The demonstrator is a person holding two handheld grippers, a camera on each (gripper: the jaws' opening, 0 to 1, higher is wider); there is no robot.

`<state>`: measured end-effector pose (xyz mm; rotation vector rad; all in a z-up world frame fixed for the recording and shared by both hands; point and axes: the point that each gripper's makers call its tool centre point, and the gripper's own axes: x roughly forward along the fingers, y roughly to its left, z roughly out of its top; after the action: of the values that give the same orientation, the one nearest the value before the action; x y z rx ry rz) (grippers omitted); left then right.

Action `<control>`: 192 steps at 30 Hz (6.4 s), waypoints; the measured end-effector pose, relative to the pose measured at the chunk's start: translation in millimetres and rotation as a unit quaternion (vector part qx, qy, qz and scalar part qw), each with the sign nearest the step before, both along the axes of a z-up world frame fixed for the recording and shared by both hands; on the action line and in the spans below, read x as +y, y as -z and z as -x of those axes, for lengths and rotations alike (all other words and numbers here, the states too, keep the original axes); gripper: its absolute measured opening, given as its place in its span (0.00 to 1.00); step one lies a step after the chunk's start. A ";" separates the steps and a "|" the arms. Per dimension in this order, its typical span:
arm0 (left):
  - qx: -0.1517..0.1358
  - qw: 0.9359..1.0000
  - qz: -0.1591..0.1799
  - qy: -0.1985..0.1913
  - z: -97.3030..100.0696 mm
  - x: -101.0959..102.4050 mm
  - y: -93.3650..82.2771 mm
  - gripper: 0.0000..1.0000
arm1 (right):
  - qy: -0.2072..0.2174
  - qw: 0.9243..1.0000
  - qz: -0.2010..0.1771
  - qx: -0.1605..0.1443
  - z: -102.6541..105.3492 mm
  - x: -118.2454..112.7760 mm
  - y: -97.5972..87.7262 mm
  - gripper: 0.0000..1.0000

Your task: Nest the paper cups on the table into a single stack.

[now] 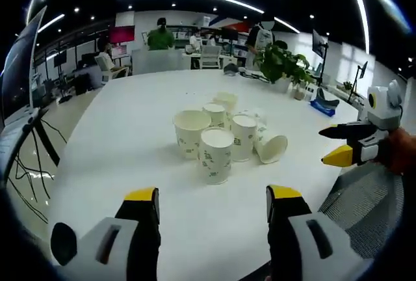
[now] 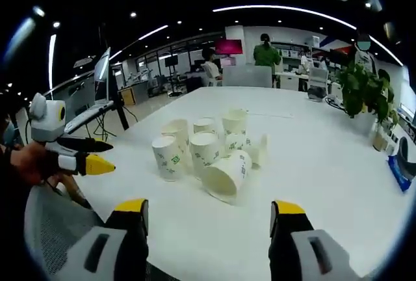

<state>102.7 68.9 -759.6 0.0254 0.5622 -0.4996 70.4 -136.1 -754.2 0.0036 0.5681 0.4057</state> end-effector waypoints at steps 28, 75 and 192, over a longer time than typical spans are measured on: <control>0.002 1.000 -0.004 0.010 1.6 -3.0 2.6 0.64 | -0.003 1.000 0.004 0.006 -0.4 -0.6 8.4 0.77; 0.007 1.000 -0.006 0.010 3.4 -6.9 2.2 0.63 | -0.012 1.000 0.006 0.003 1.1 4.1 6.5 0.77; 0.073 0.972 0.214 0.069 -21.0 -35.4 -44.0 0.33 | -0.202 0.962 -0.183 0.017 -19.9 125.5 0.3 0.13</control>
<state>123.8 33.6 -715.6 -0.3897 0.5879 -0.7541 90.3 -10.6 -754.5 0.2541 0.5194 0.9068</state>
